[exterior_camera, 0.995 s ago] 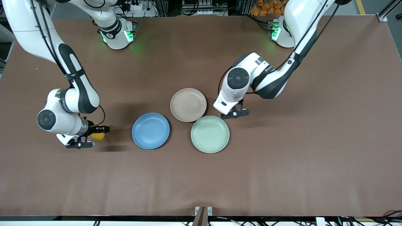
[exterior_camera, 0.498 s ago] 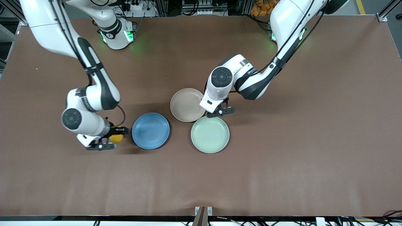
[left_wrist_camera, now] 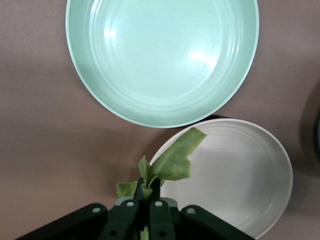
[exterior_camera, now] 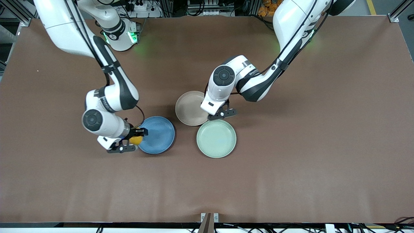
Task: Place lemon and lettuce in plates
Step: 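Lower the lemon onto the blue plate while the left gripper lowers the lettuce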
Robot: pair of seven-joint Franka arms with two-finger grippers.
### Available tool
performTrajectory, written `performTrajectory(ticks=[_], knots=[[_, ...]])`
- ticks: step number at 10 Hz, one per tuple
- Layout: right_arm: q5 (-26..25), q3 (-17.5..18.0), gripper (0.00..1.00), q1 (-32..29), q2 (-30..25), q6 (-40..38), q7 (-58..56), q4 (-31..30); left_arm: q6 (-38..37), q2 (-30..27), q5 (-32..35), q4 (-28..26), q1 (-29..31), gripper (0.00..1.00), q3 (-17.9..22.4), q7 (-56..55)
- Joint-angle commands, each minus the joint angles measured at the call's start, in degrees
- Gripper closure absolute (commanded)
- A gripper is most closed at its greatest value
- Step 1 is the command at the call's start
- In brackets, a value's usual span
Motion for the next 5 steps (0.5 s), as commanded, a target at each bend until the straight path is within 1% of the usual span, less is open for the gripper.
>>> performTrajectory(ticks=[1,3,5], knots=[[1.05,-0.29,0.65,1.89,1.93,0.07,0.51,1.8,2.19,1.45,0.86,1.35,-0.72,1.0,0.74,-1.82],[1.4,-0.29,0.63,2.69,3.16,0.86,0.51,1.8,4.48,2.33,0.95,1.26,-1.51,1.0,0.91,-2.34],[1.49,-0.29,0.6,3.83,4.13,1.39,0.51,1.8,4.84,2.68,0.6,1.26,-3.26,1.0,0.91,-2.61]])
